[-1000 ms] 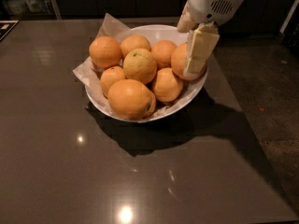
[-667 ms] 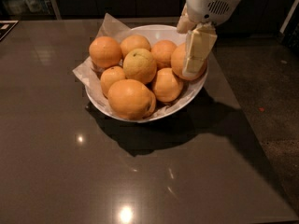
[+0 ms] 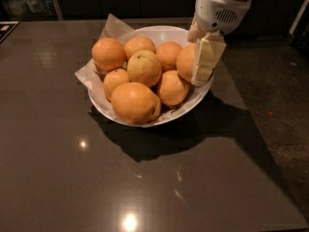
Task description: Pick orange from white bowl
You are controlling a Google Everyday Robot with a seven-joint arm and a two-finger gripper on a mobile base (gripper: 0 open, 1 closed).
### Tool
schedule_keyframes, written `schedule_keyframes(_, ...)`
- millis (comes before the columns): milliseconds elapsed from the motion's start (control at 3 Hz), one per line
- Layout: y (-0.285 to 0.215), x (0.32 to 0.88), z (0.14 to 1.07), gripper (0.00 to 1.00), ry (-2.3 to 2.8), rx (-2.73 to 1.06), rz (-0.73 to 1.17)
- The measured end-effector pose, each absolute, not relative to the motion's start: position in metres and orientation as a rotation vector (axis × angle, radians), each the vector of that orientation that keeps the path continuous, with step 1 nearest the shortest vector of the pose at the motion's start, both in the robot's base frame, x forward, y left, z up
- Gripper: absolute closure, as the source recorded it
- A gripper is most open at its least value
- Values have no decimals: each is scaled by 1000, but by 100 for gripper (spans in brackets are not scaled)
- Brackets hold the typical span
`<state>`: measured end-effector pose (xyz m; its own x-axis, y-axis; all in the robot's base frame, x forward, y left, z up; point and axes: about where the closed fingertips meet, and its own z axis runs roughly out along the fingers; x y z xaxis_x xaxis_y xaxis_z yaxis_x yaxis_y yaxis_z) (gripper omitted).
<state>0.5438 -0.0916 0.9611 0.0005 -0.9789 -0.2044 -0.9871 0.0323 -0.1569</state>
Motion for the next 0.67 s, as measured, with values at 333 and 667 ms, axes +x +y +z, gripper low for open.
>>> schedule_keyframes(333, -96, 544, 954, 20, 2082, -2014, 59)
schedule_keyframes(667, -96, 544, 953, 38, 2082, -2014, 59)
